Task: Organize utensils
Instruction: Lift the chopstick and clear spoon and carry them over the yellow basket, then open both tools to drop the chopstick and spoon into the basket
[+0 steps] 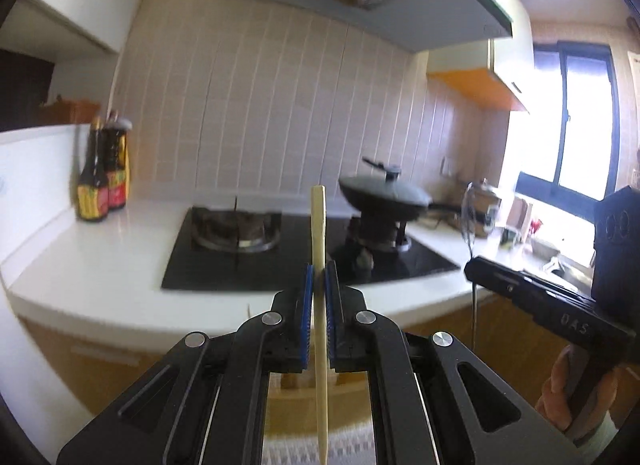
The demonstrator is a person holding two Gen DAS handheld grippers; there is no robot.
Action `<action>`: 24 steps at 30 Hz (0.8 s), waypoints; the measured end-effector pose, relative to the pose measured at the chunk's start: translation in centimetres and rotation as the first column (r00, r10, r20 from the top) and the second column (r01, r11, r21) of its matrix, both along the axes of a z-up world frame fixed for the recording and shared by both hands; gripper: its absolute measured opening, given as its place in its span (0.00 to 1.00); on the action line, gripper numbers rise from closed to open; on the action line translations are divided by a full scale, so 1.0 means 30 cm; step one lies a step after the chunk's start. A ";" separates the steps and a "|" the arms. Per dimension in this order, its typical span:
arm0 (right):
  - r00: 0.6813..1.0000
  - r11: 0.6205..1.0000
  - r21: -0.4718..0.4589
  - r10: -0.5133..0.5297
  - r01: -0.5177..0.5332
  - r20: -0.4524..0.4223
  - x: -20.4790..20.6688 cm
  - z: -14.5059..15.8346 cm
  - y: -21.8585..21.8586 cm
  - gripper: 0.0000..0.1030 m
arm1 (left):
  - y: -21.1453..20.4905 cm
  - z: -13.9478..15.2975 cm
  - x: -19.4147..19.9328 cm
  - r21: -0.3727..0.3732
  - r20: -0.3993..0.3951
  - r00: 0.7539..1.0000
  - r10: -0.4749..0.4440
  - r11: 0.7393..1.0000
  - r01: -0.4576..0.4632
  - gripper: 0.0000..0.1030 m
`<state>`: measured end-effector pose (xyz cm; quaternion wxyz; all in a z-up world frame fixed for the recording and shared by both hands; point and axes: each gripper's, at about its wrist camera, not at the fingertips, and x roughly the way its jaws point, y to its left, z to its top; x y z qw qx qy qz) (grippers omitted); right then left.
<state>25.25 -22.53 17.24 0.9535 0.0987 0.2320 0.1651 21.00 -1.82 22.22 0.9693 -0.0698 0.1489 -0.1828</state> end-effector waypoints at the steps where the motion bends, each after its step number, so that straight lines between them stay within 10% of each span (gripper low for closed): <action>1: 0.999 0.999 -0.014 -0.035 0.035 0.035 0.023 -0.003 -0.007 0.10 | 0.000 0.003 0.021 -0.010 0.015 1.000 0.003 1.000 -0.003 0.04; 9: 0.991 0.990 0.045 -0.132 0.131 0.025 0.184 -0.149 -0.081 0.10 | 0.003 -0.052 0.148 -0.091 0.164 0.983 0.085 0.993 -0.071 0.04; 24: 0.991 0.992 -0.003 -0.128 0.128 -0.032 0.272 -0.344 -0.055 0.10 | -0.024 -0.240 0.288 -0.043 0.164 0.976 0.145 0.989 -0.140 0.04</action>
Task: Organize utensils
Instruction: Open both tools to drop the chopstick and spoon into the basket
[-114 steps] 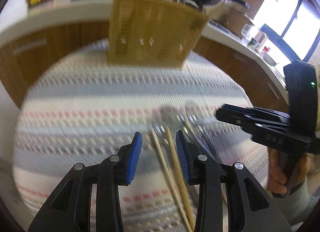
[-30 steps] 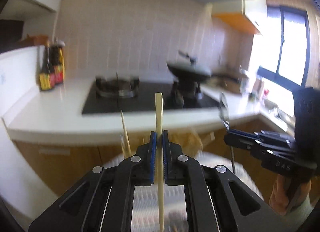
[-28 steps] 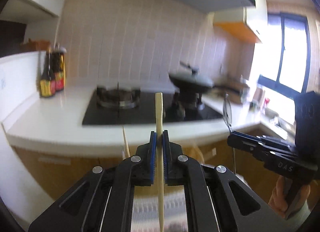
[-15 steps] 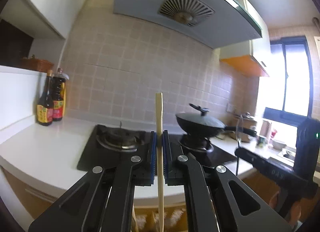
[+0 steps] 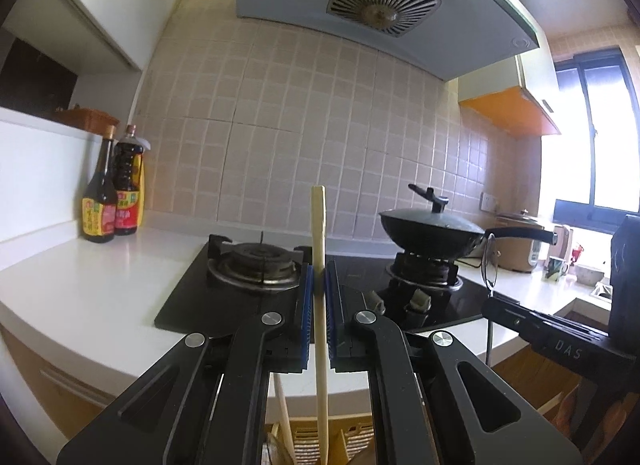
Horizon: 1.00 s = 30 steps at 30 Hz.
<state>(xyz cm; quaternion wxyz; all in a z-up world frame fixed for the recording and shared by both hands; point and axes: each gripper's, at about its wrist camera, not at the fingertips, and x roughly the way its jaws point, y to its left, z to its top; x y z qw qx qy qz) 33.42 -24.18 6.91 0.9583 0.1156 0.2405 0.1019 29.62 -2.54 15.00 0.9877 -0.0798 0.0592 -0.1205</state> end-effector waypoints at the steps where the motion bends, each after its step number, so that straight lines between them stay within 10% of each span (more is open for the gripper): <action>1: 1.000 1.000 -0.002 0.002 -0.002 0.001 -0.003 -0.002 0.003 0.10 | 0.004 -0.008 0.003 -0.007 -0.005 1.000 -0.001 1.000 0.001 0.04; 8: 1.000 1.000 -0.012 0.017 -0.018 -0.009 -0.027 0.002 0.007 0.14 | 0.013 -0.040 -0.005 -0.010 -0.035 0.999 -0.034 0.999 0.033 0.05; 12: 1.000 1.000 0.001 0.012 -0.012 -0.001 -0.063 0.030 -0.014 0.46 | 0.025 -0.032 -0.028 -0.017 -0.042 0.998 -0.042 0.999 0.041 0.05; 30: 0.978 0.994 -0.084 0.059 -0.077 -0.198 -0.392 0.177 0.018 0.46 | 0.068 0.107 -0.339 0.001 -0.103 0.987 -0.121 0.993 0.122 0.26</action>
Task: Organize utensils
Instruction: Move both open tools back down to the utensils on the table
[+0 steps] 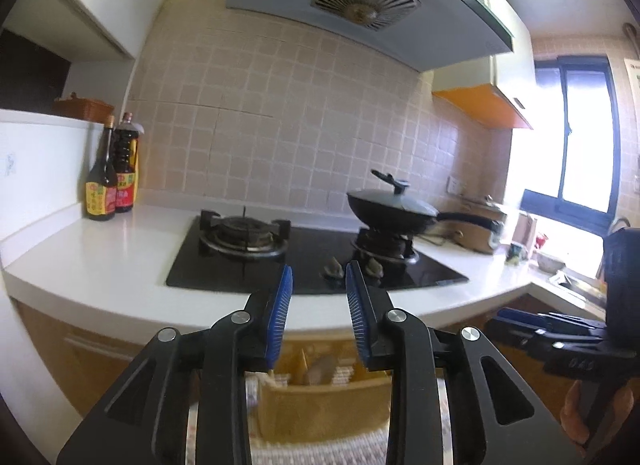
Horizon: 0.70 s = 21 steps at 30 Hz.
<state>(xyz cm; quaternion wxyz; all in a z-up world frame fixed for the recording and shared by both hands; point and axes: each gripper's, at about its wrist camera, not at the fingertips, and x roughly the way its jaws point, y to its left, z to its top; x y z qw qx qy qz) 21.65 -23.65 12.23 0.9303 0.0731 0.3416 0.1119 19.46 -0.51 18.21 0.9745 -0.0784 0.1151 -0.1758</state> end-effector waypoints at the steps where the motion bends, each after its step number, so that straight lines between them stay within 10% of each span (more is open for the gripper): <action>1: 1.000 1.000 -0.015 0.006 -0.007 -0.031 -0.017 -0.006 0.012 0.46 | -0.009 0.006 -0.025 0.022 -0.001 1.000 -0.009 1.000 0.009 0.26; 12: 0.956 0.996 -0.052 0.060 -0.079 -0.286 -0.133 -0.178 0.083 0.45 | -0.083 -0.105 -0.202 0.181 -0.189 0.980 -0.059 0.979 0.094 0.34; 18: 0.920 0.999 0.034 0.036 -0.025 -0.390 -0.177 -0.299 0.049 0.38 | -0.106 -0.306 -0.214 0.227 -0.397 0.914 -0.081 0.956 0.184 0.33; 21: 0.899 0.999 0.036 0.041 -0.028 -0.436 -0.193 -0.345 0.050 0.36 | -0.100 -0.413 -0.220 0.164 -0.527 0.839 -0.136 0.952 0.257 0.33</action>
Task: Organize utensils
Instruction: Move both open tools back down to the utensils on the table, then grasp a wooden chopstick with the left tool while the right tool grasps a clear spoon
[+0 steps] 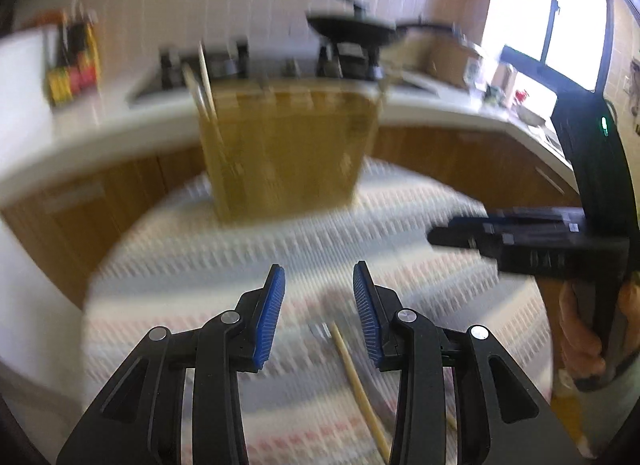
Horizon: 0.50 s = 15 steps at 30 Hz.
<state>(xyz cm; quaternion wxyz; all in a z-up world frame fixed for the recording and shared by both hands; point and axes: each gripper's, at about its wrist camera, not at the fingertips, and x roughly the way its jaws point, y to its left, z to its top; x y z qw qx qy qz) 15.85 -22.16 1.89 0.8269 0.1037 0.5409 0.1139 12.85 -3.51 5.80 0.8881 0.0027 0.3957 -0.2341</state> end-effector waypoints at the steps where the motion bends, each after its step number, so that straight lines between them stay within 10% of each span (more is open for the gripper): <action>1: 0.999 1.000 0.011 0.013 -0.012 -0.033 -0.005 -0.028 0.006 0.36 | -0.001 -0.042 0.001 -0.002 -0.060 0.998 -0.014 1.000 0.013 0.33; 8: 0.974 0.990 0.045 0.139 -0.133 -0.181 -0.015 -0.171 0.112 0.34 | -0.003 -0.237 0.007 -0.062 -0.345 0.936 -0.065 0.997 0.047 0.31; 15: 0.961 0.986 0.003 0.161 -0.165 -0.224 -0.020 -0.224 0.164 0.30 | -0.052 -0.267 -0.026 0.059 -0.339 0.939 -0.060 0.995 0.085 0.25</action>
